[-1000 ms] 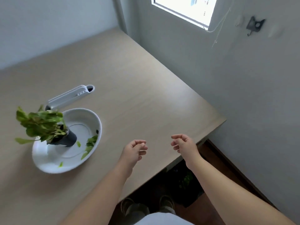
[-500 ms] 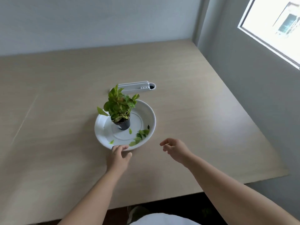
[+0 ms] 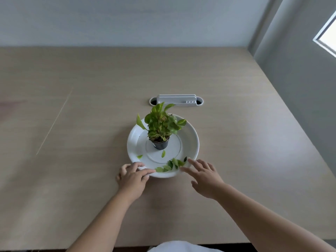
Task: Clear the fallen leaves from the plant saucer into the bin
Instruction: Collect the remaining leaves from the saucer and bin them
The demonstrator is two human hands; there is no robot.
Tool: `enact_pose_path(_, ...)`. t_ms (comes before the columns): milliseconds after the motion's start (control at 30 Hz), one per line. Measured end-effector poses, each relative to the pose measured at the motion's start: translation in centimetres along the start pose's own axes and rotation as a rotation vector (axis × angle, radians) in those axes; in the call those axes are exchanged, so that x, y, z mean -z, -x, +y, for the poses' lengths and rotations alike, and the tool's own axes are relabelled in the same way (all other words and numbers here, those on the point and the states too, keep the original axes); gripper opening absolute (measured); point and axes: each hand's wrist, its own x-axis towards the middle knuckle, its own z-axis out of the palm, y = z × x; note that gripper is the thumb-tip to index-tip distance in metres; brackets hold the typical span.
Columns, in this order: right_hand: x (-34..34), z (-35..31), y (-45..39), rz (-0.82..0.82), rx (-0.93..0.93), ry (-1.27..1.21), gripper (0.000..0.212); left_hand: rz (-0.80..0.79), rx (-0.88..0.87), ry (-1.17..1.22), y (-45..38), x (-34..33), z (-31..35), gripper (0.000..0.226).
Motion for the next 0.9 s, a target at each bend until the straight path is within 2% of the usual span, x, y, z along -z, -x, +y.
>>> enact_pose_path(67,-0.3,-1.0,-0.2,0.015,0.009,-0.025,0.063,0.017,0.031,-0.023,-0.8,1.0,-0.6,0.031)
enact_pose_path(167,-0.9,-2.4,-0.5,0.030,-0.034,-0.049,0.067,-0.058,0.046,-0.061,-3.0,2.5,-0.8,0.037)
enact_pose_path(367,-1.6,-4.0,-0.8,0.041,-0.123,-0.042,0.070,-0.175,-0.083,-0.381,-6.9,2.7,-0.2,0.057)
enact_pose_path(467,-1.6,-4.5,-1.0,0.056,-0.149,-0.066,0.070,-0.166,-0.121,-0.429,-6.7,2.7,0.7,0.053)
enact_pose_path(533,-1.7,-4.8,-1.0,0.062,-0.161,-0.099,0.070,-0.156,-0.150,-0.368,-5.7,2.8,1.5,0.043)
enact_pose_path(700,-2.4,-5.8,-1.0,0.071,-0.162,-0.120,0.069,-0.111,-0.189,-0.020,-4.6,1.8,1.9,0.029)
enact_pose_path(767,-2.3,-6.1,-1.0,0.073,-0.165,-0.113,0.068,-0.104,-0.238,0.071,-5.5,1.8,1.7,0.032)
enact_pose_path(833,-2.0,-6.2,-1.0,0.082,-0.172,-0.093,0.066,-0.175,-0.290,0.111,-6.5,1.8,1.9,0.040)
enact_pose_path(900,-1.5,-6.2,-1.0,0.077,-0.176,-0.079,0.064,-0.284,-0.366,0.011,-7.2,1.5,2.3,0.049)
